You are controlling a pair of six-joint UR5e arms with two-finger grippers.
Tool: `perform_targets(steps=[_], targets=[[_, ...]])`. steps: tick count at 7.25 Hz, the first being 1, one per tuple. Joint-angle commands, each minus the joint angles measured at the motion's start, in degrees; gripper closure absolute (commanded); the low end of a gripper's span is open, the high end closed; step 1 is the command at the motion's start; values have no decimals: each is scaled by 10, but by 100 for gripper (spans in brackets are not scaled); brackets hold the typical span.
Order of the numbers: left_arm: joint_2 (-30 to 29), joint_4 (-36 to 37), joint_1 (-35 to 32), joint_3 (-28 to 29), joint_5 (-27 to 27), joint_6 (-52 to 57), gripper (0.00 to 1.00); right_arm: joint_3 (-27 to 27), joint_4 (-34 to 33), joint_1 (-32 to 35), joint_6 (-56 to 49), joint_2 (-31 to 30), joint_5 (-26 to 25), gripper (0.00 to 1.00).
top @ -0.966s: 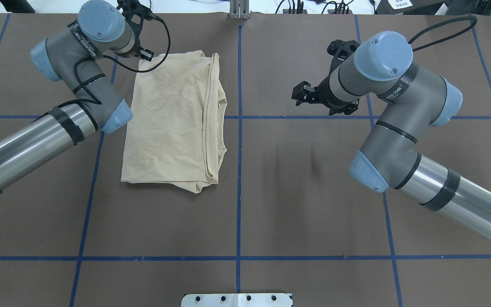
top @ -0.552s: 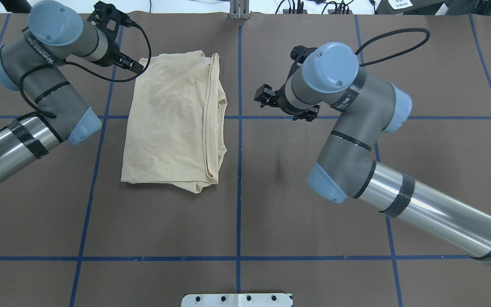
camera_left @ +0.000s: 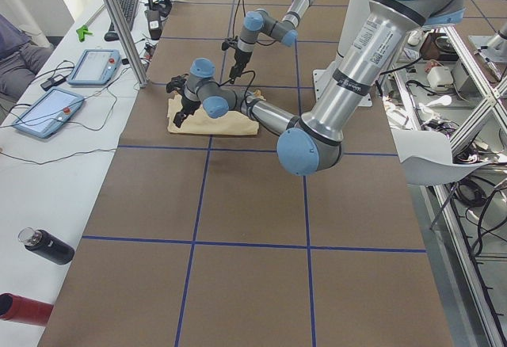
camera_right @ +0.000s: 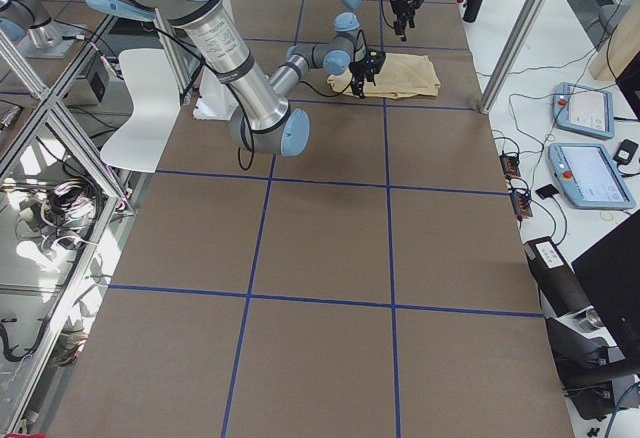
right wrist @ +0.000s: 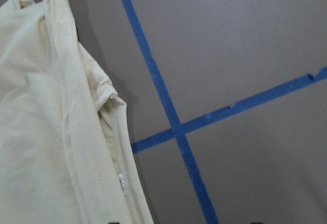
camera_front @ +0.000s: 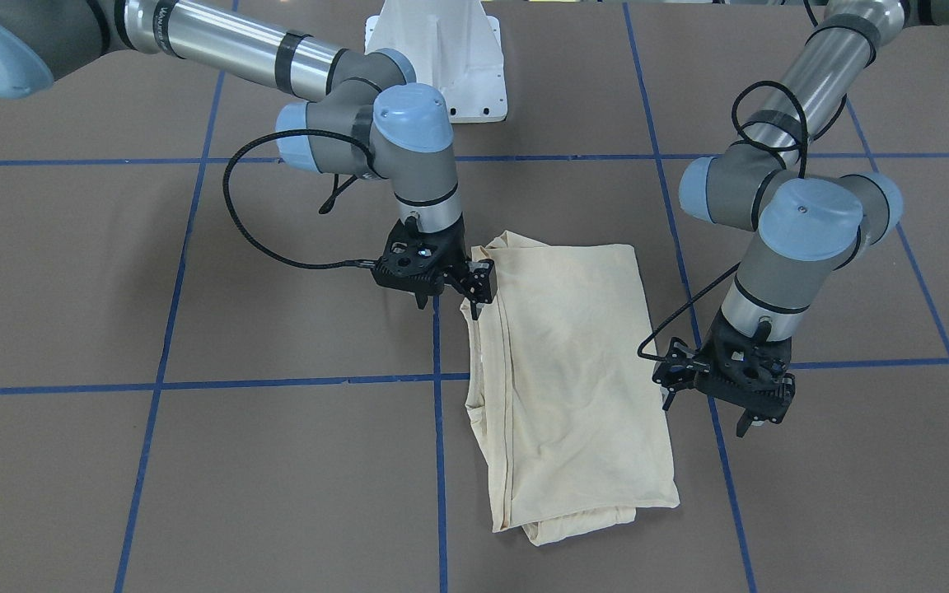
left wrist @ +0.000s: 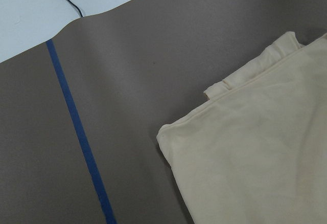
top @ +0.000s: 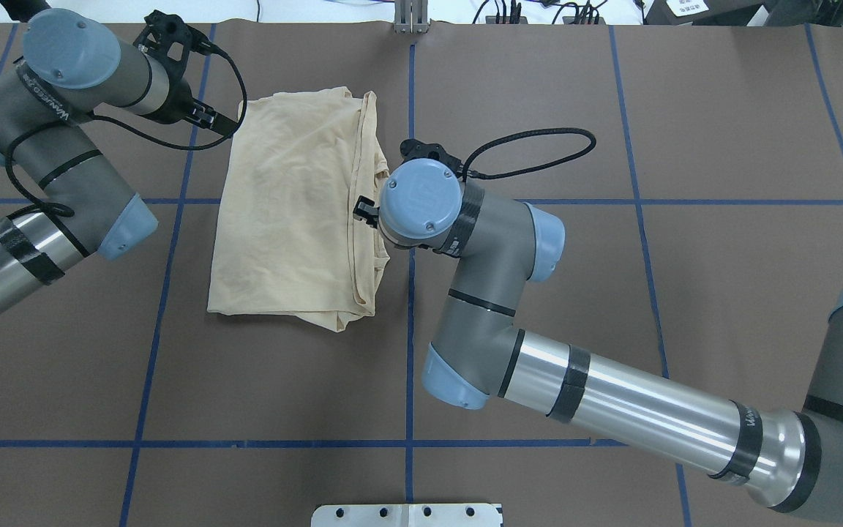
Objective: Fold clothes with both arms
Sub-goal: 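Move the right gripper to the bundle's side edge while the left gripper lifts away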
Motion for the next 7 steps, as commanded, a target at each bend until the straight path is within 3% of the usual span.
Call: perform_targets(steps=[1, 7], targets=[[1, 0, 1, -1, 0, -1, 0, -15, 1, -17, 1, 7, -13, 49], [1, 0, 1, 0, 0, -1, 0, -35, 1, -28, 1, 14, -15, 61]])
